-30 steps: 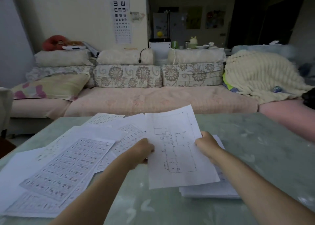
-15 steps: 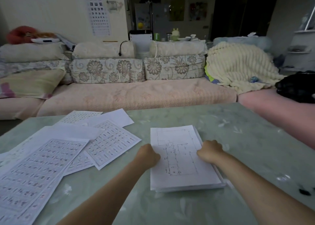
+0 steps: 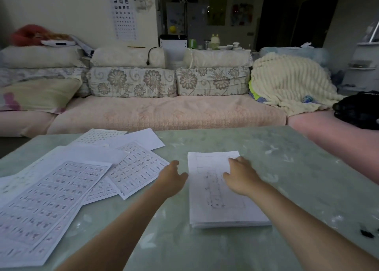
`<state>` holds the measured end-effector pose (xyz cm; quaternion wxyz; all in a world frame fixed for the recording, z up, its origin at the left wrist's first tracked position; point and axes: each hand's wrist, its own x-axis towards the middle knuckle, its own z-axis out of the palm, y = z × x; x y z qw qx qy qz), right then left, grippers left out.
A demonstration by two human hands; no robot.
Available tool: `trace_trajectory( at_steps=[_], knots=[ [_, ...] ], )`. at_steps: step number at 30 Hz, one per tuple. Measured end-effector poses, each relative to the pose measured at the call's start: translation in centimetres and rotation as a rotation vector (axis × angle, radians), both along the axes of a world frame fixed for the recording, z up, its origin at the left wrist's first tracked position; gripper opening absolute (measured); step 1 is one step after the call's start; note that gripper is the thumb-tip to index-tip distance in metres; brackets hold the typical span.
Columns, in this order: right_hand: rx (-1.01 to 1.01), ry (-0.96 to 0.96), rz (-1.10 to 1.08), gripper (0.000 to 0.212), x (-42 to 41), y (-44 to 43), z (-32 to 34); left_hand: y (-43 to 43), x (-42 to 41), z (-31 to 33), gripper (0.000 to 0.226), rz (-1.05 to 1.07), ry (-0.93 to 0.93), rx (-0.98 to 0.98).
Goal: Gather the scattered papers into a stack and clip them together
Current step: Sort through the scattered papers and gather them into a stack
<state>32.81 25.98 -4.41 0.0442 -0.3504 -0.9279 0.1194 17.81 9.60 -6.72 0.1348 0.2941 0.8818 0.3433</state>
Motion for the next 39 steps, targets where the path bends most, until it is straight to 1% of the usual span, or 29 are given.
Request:
trace_trajectory(
  at_steps=[2, 4, 6, 8, 10, 12, 14, 15, 17, 18, 20, 23, 24, 26, 27, 28, 30, 32, 33, 34, 35, 36, 37, 38, 39],
  knots=[
    [-0.072, 0.074, 0.111, 0.053, -2.0, -2.5, 0.6, -1.6, -1.4, 0.4, 0.055, -0.004, 0.128, 0.008],
    [-0.140, 0.113, 0.205, 0.056, -4.4, -5.0, 0.7, -3.7, -3.1, 0.5, 0.051, -0.021, 0.267, -0.040],
    [-0.167, 0.119, 0.296, 0.057, -7.2, -7.5, 0.3, -6.3, -5.0, 0.2, 0.050, -0.029, 0.387, -0.105],
    [-0.193, 0.098, 0.362, 0.060, -10.0, -9.8, -0.2, -8.9, -6.8, -0.4, 0.053, -0.023, 0.453, -0.168],
    [-0.215, 0.056, 0.412, 0.069, -12.7, -11.6, -0.8, -11.3, -8.4, -1.2, 0.064, -0.047, 0.532, -0.264],
    [-0.203, 0.015, 0.454, 0.081, -15.1, -13.1, -1.6, -13.4, -9.9, -2.3, 0.088, -0.092, 0.557, -0.376],
    [-0.191, -0.023, 0.502, 0.092, -17.1, -14.3, -2.3, -14.9, -11.1, -3.3, 0.119, -0.117, 0.487, -0.416],
    [-0.182, -0.043, 0.526, 0.093, -17.9, -14.8, -2.7, -15.4, -11.5, -3.6, 0.128, -0.130, 0.444, -0.405],
    [-0.186, -0.095, 0.535, 0.098, -19.2, -15.3, -3.4, -16.1, -12.0, -4.2, 0.135, -0.147, 0.395, -0.343],
    [-0.203, -0.121, 0.521, 0.100, -19.6, -15.3, -3.7, -16.2, -12.1, -4.3, 0.130, -0.142, 0.399, -0.309],
    [-0.195, -0.151, 0.511, 0.095, -19.9, -15.0, -4.0, -16.2, -12.1, -4.2, 0.115, -0.124, 0.443, -0.279],
    [-0.097, -0.138, 0.552, 0.079, -19.2, -14.6, -4.1, -16.2, -12.6, -4.3, 0.103, -0.100, 0.490, -0.277],
    [-0.084, -0.136, 0.566, 0.077, -18.9, -14.5, -4.0, -16.3, -12.7, -4.2, 0.095, -0.095, 0.499, -0.272],
    [-0.061, -0.122, 0.591, 0.070, -18.3, -14.3, -3.8, -16.5, -12.8, -4.2, 0.067, -0.082, 0.521, -0.238],
    [-0.057, -0.092, 0.590, 0.062, -18.0, -14.3, -3.7, -16.7, -12.6, -4.1, 0.055, -0.071, 0.527, -0.199],
    [-0.062, -0.040, 0.583, 0.056, -17.6, -14.3, -3.5, -16.9, -12.4, -3.9, 0.049, -0.054, 0.515, -0.168],
    [-0.022, 0.036, 0.548, 0.049, -17.0, -14.5, -2.9, -17.7, -11.9, -3.1, 0.055, -0.024, 0.432, -0.129],
    [0.063, 0.076, 0.525, 0.032, -16.7, -15.0, -2.3, -18.8, -11.9, -2.2, 0.071, -0.034, 0.340, -0.127],
    [0.093, 0.086, 0.511, 0.021, -16.7, -15.3, -2.3, -19.6, -12.1, -1.9, 0.078, -0.035, 0.331, -0.151],
    [0.113, 0.093, 0.492, 0.017, -16.6, -15.6, -2.2, -20.5, -12.5, -1.6, 0.083, -0.012, 0.350, -0.197],
    [0.122, 0.097, 0.460, 0.022, -16.6, -16.1, -2.1, -21.6, -13.0, -1.5, 0.087, 0.038, 0.384, -0.277],
    [0.124, 0.106, 0.427, 0.027, -16.5, -16.7, -2.0, -22.8, -13.5, -1.8, 0.091, 0.103, 0.414, -0.394],
    [0.107, 0.132, 0.390, 0.027, -16.5, -17.2, -1.9, -24.1, -14.0, -2.2, 0.093, 0.170, 0.417, -0.530],
    [0.088, 0.171, 0.357, 0.024, -16.4, -17.8, -1.6, -25.2, -14.2, -2.7, 0.094, 0.217, 0.371, -0.635],
    [0.072, 0.210, 0.327, 0.020, -16.5, -18.6, -1.5, -26.2, -14.1, -3.0, 0.092, 0.251, 0.293, -0.684]
  ],
)
